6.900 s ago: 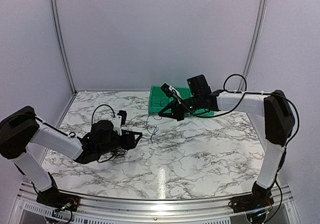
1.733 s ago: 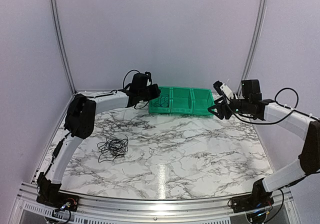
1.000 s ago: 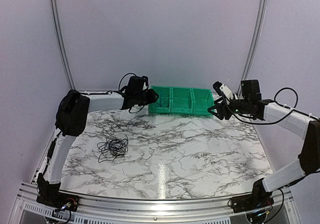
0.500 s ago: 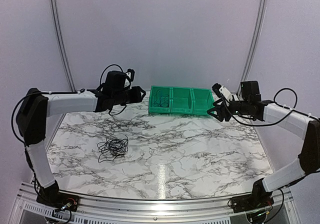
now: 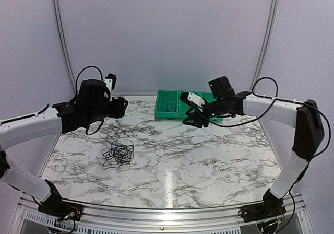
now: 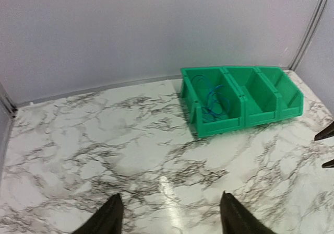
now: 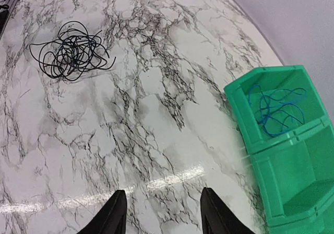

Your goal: Untangle the cables

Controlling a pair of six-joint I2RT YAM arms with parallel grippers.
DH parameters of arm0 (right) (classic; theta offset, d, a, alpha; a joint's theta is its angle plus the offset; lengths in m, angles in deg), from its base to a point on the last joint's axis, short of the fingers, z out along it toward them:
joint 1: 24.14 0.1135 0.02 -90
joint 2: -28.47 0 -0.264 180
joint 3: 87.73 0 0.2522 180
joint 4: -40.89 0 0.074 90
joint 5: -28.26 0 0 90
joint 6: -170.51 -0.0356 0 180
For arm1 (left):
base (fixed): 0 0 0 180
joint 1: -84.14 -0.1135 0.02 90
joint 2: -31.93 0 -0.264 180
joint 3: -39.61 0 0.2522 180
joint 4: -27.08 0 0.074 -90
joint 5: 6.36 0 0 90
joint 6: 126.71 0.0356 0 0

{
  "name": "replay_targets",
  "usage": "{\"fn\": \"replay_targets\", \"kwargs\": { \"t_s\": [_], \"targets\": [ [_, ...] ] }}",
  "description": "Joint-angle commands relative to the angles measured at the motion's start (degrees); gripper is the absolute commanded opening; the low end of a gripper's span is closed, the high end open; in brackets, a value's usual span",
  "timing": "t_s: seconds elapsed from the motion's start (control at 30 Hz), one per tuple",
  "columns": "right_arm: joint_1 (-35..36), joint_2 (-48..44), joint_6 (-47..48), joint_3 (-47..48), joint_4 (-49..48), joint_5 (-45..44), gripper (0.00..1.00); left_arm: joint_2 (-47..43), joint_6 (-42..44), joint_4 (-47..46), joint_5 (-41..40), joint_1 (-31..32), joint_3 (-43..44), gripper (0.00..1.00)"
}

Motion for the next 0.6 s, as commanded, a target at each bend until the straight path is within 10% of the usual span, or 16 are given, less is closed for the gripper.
{"fn": "replay_targets", "kwargs": {
  "t_s": [0.0,0.57],
  "targets": [
    [6.5,9.8,0.9,10.1,8.3,-1.2,0.47,-7.7,5.8,7.9,-13.8,-0.6,-2.3,0.83],
    [20.8,32.1,-4.1,32.7,10.6,-0.2,0.36,0.4,-16.2,17.4,14.0,-17.8,-10.7,0.61]
  ]
}}
